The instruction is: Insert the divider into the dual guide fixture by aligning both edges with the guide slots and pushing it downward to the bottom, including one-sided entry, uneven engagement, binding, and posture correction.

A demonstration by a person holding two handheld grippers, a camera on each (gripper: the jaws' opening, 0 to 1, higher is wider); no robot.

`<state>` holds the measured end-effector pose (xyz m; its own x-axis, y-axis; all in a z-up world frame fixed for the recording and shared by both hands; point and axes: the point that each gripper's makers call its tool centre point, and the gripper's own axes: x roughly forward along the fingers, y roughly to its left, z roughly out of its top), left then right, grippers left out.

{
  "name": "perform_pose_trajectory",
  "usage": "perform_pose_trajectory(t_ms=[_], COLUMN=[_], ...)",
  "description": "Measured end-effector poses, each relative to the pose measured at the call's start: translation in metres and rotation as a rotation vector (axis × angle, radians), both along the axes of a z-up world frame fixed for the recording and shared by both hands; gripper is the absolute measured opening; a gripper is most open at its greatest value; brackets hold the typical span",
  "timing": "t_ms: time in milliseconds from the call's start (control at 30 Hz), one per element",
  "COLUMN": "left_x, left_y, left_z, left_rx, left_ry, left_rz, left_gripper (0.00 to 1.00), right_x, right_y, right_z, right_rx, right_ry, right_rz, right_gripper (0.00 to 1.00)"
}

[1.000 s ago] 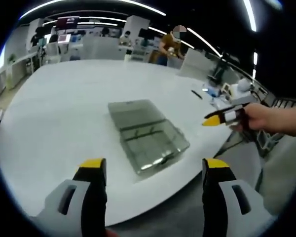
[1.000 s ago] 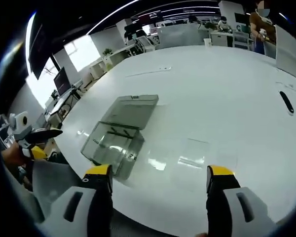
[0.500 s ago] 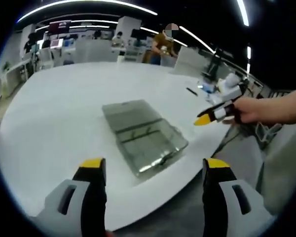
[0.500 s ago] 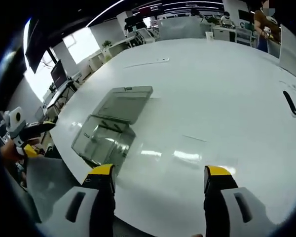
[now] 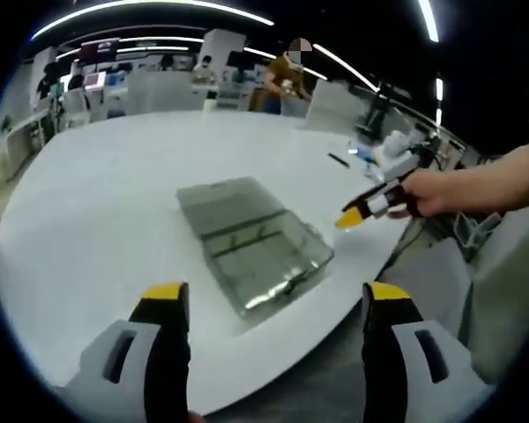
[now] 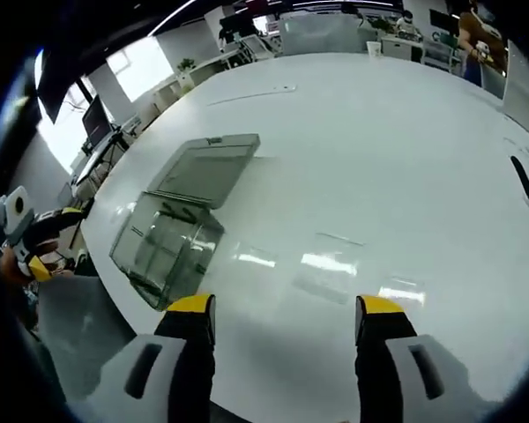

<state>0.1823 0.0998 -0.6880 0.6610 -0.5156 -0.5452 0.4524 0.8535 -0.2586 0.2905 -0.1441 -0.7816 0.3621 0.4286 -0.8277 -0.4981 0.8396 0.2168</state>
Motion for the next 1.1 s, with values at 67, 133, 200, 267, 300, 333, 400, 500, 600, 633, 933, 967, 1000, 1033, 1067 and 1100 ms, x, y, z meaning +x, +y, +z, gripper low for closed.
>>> perform_pose_trajectory(t_ms=[67, 133, 200, 267, 300, 333, 400, 500, 600, 633, 933, 967, 1000, 1033, 1067, 1100], left_x=[0.000, -0.001, -0.001, -0.001, -0.001, -0.001, 0.000, -0.001, 0.000, 0.000, 0.002, 0.002, 0.002, 0.002, 0.001, 0.001], left_y=[0.000, 0.000, -0.001, -0.001, -0.001, -0.001, -0.002, -0.003, -0.003, -0.003, -0.001, -0.001, -0.001, -0.001, -0.001, -0.001], left_z=[-0.001, -0.001, -0.002, -0.002, -0.002, -0.002, -0.002, -0.003, -0.004, -0.004, -0.006, -0.006, -0.006, -0.007, -0.007, -0.007], left_rx=[0.000, -0.003, -0.002, -0.003, -0.004, -0.004, -0.003, -0.003, -0.007, -0.008, -0.011, -0.012, -0.012, -0.010, -0.010, -0.011], left_ry=[0.004, 0.004, 0.006, 0.006, 0.005, 0.005, 0.006, 0.009, 0.010, 0.009, 0.011, 0.012, 0.013, 0.013, 0.013, 0.014], left_rz=[0.000, 0.001, -0.002, -0.003, -0.003, -0.003, -0.004, -0.007, -0.005, -0.005, -0.005, -0.004, -0.005, -0.006, -0.007, -0.007], left_gripper=[0.78, 0.78, 0.78, 0.78, 0.78, 0.78, 0.78, 0.78, 0.78, 0.78, 0.78, 0.78, 0.78, 0.78, 0.78, 0.78], right_x=[0.001, 0.001, 0.002, 0.004, 0.005, 0.006, 0.007, 0.011, 0.011, 0.012, 0.016, 0.016, 0.015, 0.016, 0.016, 0.015], right_y=[0.000, 0.000, 0.001, 0.000, -0.001, -0.001, -0.003, -0.005, -0.006, -0.007, -0.007, -0.009, -0.011, -0.009, -0.009, -0.007], right_z=[-0.002, -0.004, -0.004, -0.007, -0.009, -0.009, -0.011, -0.015, -0.016, -0.016, -0.020, -0.021, -0.021, -0.022, -0.022, -0.022], right_rx=[-0.004, -0.015, -0.019, -0.027, -0.033, -0.035, -0.050, -0.054, -0.073, -0.072, -0.090, -0.106, -0.127, -0.126, -0.124, -0.116], right_ry=[0.009, 0.017, 0.020, 0.025, 0.029, 0.030, 0.037, 0.050, 0.053, 0.057, 0.078, 0.082, 0.085, 0.083, 0.085, 0.092], right_rz=[-0.003, -0.003, 0.000, -0.005, -0.010, -0.012, -0.023, -0.047, -0.054, -0.059, -0.090, -0.091, -0.081, -0.081, -0.086, -0.093], right_gripper=[0.59, 0.57, 0.55, 0.54, 0.53, 0.53, 0.52, 0.52, 0.50, 0.50, 0.47, 0.47, 0.46, 0.46, 0.46, 0.46])
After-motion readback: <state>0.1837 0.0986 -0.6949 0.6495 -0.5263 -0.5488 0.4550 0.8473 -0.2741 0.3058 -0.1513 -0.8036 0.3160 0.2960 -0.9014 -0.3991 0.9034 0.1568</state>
